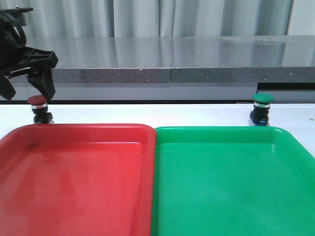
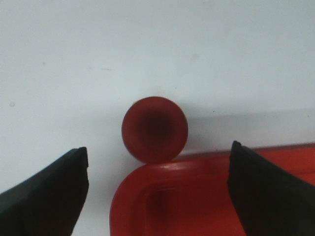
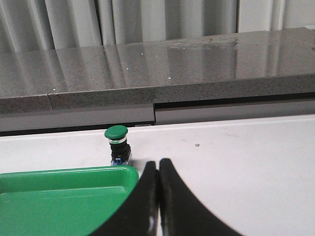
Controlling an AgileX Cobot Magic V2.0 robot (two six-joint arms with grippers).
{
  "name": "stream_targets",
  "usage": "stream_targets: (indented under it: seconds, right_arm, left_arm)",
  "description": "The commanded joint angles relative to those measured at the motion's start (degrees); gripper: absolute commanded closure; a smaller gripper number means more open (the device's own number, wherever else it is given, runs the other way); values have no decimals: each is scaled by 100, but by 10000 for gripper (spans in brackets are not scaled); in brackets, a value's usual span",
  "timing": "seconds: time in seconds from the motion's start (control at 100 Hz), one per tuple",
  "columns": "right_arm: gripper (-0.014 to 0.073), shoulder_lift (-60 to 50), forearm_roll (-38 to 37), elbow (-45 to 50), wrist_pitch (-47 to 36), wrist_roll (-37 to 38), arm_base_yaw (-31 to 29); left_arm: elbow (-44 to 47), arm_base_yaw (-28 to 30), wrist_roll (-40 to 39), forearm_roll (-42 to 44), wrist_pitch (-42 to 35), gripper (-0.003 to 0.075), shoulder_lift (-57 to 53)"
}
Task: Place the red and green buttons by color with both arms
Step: 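Lower the left gripper onto the red-capped button and grasp it, then carry the red button with the left gripper down into the red tray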
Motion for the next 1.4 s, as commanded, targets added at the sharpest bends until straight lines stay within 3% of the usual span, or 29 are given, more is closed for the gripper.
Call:
stream_targets:
  seconds: [0.0,0.42,0.49,0.74,0.87,1.06,1.39]
  right_arm:
    - [658,-120,9,-111,-418,-5,-4]
    - [658,-120,9,-111,-418,-5,-4]
    - [658,-120,9,-111,-418,-5,-4]
    - [658,-120,9,-111,-418,-5,-4]
    - [658,-120,9,-111,-418,-5,-4]
    - [658,-120,9,-111,-418,-5,-4]
    - [658,-120,9,-111,-418,-5,-4]
  left_arm:
    - [-270,15,-61,-77,-352,167,-91]
    - [-743,15,-61,-77,-345,177,478]
    - [-743,15,-61,-77,-354,223,478]
    - [-743,15,-61,-77,-332,501,478]
    - [-743,15,-61,-77,-344,587,478]
    - [-743,15,-61,-77,-633,658,86]
    - [-328,-199,-61,-213,-649,660,-896]
